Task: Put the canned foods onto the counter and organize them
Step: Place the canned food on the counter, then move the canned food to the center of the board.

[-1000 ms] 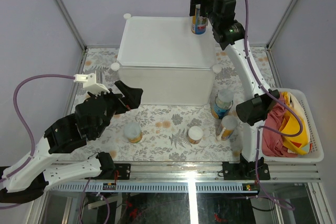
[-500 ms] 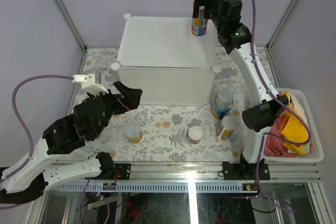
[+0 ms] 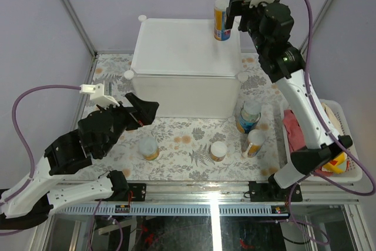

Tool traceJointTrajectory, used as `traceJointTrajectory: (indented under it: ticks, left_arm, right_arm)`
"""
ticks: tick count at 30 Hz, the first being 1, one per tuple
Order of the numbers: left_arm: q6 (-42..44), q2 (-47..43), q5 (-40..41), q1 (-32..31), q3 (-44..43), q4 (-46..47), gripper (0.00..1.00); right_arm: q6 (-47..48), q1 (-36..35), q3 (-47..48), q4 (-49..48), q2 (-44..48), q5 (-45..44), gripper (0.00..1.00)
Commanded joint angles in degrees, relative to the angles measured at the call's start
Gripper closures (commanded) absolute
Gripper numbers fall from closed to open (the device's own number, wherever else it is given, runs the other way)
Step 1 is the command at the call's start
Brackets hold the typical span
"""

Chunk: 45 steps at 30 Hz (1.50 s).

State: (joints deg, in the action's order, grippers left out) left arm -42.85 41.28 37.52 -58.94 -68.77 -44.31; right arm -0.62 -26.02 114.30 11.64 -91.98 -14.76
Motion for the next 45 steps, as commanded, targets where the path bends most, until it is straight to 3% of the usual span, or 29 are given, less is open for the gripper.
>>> traceJointTrajectory:
  ticks: [1,11,22,32,45]
  left_arm:
    - [0.2,-0.5,-2.1,-0.1,-0.6,0.0,0.0]
    - [1.5,0.7,-6.0,-0.1,0.3,2.4,0.0]
    - [1.0,1.0,-9.5,-0.1,2.7,3.8,0.0]
    - [0.4,1.2,-11.5,-0.1,4.5,5.1,0.0]
    - [0.9,0.6,-12.0,-0.1,3.9,4.3,0.0]
  right_arm:
    - [-0.1,-2.1,-6.4,-2.7,8.0,-4.7,0.0]
    - [-5.6,-6.5,-24.0,2.5,23.4,-11.5,0.02]
    - [-25.5,-10.3,-43.2,19.4,37.4,-19.2,0.04]
    - [-37.5,-10.3,-53.1,29.4,45.3,-20.8,0.03]
    - [-47.7,-10.3,-62.6,32.0,48.4,-17.6,0.01]
